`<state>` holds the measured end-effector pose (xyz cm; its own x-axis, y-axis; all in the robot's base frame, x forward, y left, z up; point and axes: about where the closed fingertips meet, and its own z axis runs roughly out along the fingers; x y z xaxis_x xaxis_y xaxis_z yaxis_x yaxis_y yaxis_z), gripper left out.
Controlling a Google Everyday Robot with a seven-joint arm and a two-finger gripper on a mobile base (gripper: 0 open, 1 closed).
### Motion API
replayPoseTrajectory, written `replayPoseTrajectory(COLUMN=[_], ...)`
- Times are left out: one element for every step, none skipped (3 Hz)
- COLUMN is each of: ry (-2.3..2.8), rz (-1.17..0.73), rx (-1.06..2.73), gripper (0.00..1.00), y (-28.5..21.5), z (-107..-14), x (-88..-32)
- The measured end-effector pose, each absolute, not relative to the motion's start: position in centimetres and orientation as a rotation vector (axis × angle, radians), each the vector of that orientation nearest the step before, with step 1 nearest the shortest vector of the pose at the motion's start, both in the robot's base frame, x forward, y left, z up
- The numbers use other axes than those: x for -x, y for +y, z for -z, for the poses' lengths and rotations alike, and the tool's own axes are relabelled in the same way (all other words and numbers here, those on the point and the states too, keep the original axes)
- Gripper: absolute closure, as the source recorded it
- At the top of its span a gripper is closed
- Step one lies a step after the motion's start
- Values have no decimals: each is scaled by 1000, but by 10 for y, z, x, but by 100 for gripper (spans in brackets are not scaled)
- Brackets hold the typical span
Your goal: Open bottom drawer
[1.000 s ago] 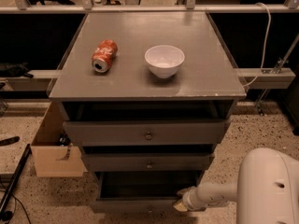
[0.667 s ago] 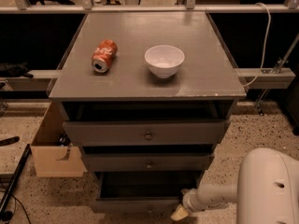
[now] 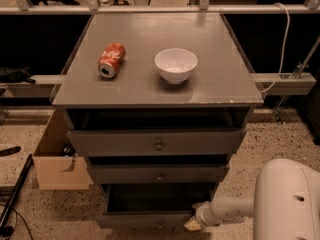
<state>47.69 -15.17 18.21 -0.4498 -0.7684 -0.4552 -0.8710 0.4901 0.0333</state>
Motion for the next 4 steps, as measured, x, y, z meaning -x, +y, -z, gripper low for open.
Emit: replayPoseTrajectory(ry=[2359, 2374, 2403, 2403], rz=[-371, -372, -382, -382], rx=[1367, 1364, 1383, 1383], gripper=[63, 87, 100, 100], y=[-152, -152, -156, -155], z=[-182, -176, -173, -175], x=[-477, -477, -456, -456])
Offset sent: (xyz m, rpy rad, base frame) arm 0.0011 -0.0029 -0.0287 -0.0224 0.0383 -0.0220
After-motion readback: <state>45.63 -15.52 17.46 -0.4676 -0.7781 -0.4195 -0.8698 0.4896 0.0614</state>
